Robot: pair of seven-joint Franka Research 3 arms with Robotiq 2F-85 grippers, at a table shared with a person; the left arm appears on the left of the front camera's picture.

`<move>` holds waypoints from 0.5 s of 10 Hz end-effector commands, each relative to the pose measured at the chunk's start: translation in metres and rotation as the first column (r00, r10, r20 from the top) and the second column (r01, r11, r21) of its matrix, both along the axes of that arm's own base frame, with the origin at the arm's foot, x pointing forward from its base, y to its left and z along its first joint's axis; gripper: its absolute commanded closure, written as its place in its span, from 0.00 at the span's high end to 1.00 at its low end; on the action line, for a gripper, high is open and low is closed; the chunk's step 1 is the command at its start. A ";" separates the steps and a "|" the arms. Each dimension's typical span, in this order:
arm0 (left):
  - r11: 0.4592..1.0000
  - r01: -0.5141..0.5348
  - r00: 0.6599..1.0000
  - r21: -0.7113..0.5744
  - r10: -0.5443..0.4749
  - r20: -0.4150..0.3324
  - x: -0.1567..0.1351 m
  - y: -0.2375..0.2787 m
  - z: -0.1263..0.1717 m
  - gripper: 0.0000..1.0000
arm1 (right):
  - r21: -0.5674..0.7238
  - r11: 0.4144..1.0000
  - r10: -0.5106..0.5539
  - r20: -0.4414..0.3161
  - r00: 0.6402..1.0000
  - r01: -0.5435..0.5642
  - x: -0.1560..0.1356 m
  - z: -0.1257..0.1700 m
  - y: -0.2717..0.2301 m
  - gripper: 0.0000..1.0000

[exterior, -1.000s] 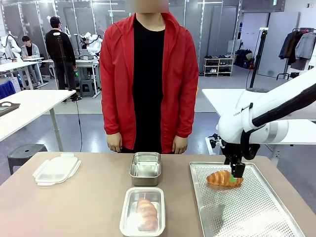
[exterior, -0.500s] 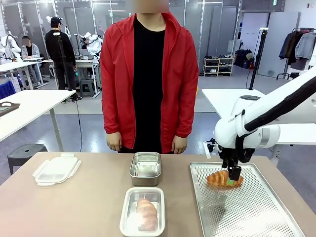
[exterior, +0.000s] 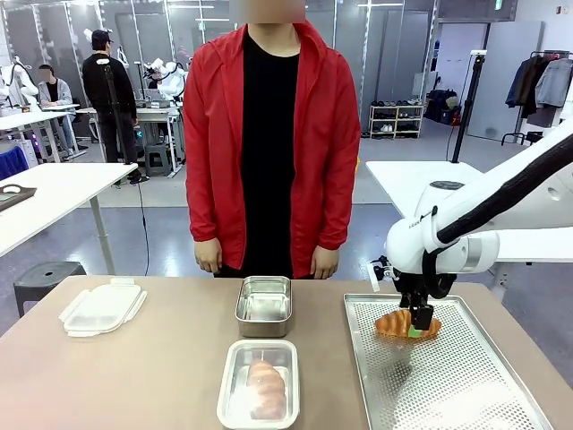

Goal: Place the bread into the airtight container.
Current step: Pick up a Butter Roll and place it into an empty Airtight Container.

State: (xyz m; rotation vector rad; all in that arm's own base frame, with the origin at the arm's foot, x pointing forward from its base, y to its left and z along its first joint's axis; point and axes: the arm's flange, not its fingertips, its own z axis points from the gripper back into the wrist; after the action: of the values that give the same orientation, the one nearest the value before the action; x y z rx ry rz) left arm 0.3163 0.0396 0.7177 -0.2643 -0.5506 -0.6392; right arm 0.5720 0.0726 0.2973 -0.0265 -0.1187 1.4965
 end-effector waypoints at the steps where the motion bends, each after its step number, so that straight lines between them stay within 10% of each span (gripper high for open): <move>1: 1.000 0.007 1.000 0.001 -0.007 0.001 0.000 0.000 0.000 1.00 | 0.002 1.000 -0.025 -0.006 1.000 0.025 0.008 -0.004 0.001 0.57; 3: 1.000 0.007 1.000 0.001 -0.007 0.001 0.000 0.000 0.000 1.00 | 0.006 0.999 -0.042 -0.018 0.999 0.042 0.007 -0.007 0.001 0.40; 4: 1.000 0.007 1.000 0.001 -0.007 0.001 0.000 0.000 0.000 1.00 | 0.001 0.999 -0.046 -0.019 0.999 0.046 0.006 -0.006 0.001 0.00; 5: 1.000 0.007 1.000 0.001 -0.007 0.001 0.000 0.000 0.000 1.00 | -0.011 0.998 -0.059 -0.015 0.998 0.059 0.003 -0.001 0.002 0.00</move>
State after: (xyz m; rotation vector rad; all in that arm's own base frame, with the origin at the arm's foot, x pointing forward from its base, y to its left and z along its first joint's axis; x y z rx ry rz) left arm 0.3163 0.0396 0.7177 -0.2643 -0.5506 -0.6392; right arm 0.5749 0.0710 0.2941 -0.0133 -0.1130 1.4696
